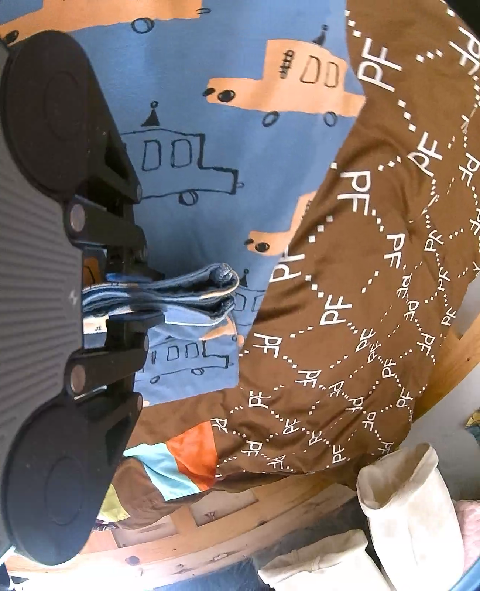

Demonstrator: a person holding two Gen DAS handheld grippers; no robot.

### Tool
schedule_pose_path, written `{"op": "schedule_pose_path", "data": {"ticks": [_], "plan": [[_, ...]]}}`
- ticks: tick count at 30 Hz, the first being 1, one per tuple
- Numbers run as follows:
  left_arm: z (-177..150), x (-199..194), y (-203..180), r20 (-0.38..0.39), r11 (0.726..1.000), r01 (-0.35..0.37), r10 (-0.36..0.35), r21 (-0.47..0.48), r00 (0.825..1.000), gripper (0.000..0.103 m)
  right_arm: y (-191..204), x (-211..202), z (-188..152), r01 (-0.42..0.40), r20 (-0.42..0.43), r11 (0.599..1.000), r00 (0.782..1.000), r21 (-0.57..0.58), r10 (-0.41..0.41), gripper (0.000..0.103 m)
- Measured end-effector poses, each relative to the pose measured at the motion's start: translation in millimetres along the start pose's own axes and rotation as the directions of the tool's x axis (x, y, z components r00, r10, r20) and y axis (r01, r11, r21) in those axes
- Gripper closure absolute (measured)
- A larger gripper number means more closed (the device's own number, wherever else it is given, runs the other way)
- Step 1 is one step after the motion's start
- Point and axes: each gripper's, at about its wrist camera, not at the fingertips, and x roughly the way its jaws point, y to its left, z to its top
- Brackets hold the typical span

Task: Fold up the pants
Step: 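Hold the folded pants edge with both grippers close together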

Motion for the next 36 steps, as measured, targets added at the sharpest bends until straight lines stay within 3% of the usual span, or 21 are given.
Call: {"op": "schedule_pose_path", "data": {"ticks": [8, 15, 22, 26, 36], "plan": [[-2, 2, 5, -0.018, 1.0, -0.001, 0.001, -0.023, 1.0, 0.083, -1, 7, 2, 0.018, -0.021, 1.0, 1.0, -0.01, -0.018, 0.075], [-2, 4, 2, -0.019, 0.999, -0.025, 0.024, -0.041, 1.0, 0.083, -1, 7, 2, 0.023, -0.025, 1.0, 0.999, -0.009, -0.023, 0.074], [-4, 0, -10, -0.001, 0.998, -0.057, 0.057, 0.024, 0.998, 0.091, -2, 9, 2, 0.02, -0.026, 1.0, 0.999, -0.001, -0.02, 0.075], [-4, -5, -11, 0.005, 0.998, -0.058, 0.058, 0.014, 0.998, 0.093, -1, 8, 4, 0.017, -0.022, 1.0, 1.0, 0.001, -0.017, 0.084], [-3, -41, -4, 0.039, 0.995, -0.104, 0.104, 0.006, 0.994, 0.093, 8, -3, 19, -0.04, 0.036, 0.999, 0.999, 0.0, 0.04, 0.085]]}}
